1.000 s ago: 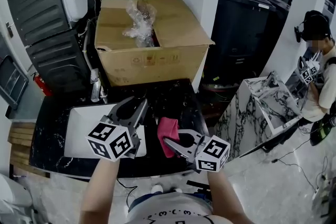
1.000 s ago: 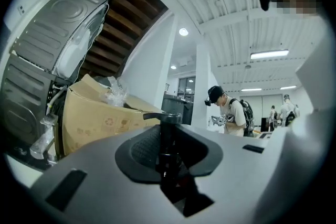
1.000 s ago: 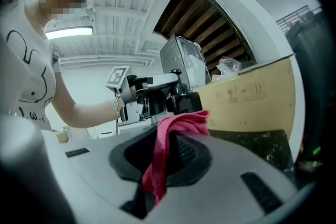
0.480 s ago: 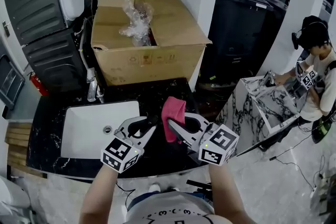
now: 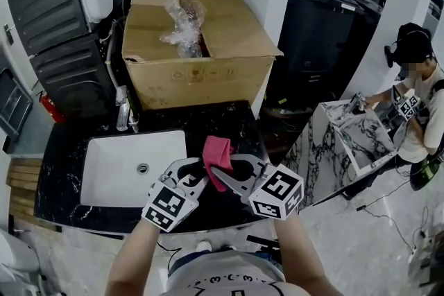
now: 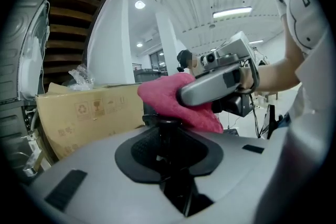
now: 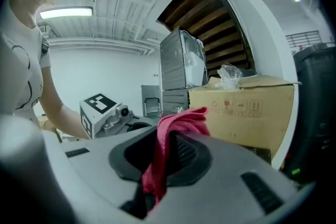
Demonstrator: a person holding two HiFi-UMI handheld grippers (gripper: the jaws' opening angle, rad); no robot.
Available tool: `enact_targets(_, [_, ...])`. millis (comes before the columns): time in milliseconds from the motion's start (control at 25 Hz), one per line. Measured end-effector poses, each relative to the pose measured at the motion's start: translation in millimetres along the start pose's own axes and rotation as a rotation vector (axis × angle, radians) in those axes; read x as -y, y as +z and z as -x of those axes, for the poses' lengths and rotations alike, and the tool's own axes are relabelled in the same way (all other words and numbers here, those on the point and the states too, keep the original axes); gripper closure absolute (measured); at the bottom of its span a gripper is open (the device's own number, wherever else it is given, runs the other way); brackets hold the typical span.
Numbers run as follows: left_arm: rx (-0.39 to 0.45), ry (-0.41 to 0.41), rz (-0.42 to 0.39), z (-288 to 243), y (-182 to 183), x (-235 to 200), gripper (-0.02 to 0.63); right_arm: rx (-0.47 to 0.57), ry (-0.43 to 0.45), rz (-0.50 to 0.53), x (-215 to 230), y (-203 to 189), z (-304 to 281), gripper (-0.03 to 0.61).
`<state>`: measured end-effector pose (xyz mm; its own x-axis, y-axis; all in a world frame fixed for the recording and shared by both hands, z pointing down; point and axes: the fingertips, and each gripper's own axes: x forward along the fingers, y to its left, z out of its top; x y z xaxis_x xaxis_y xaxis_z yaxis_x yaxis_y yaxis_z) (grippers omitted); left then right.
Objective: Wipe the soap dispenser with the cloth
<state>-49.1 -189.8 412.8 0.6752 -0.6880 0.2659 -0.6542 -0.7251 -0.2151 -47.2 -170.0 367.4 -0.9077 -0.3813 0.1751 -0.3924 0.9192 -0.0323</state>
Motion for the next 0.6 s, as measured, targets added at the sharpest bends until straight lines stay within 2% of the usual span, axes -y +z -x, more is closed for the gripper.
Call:
enact_targets(160, [-0.026, 0.0, -0.027, 0, -6, 2, 0.518, -0.047, 0.01, -0.034, -1, -5, -6, 0.525])
enact_targets(360, [-0.031, 0.009, -0.03, 3, -9, -1, 0.518, -0.096, 0.028, -0.024, 1, -4, -19, 0.523])
enact_targets(600, [-0.054, 0.022, -0.077, 4, -9, -3, 0.517, -0.173, 0.018, -0.014, 9, 3, -40, 0.519])
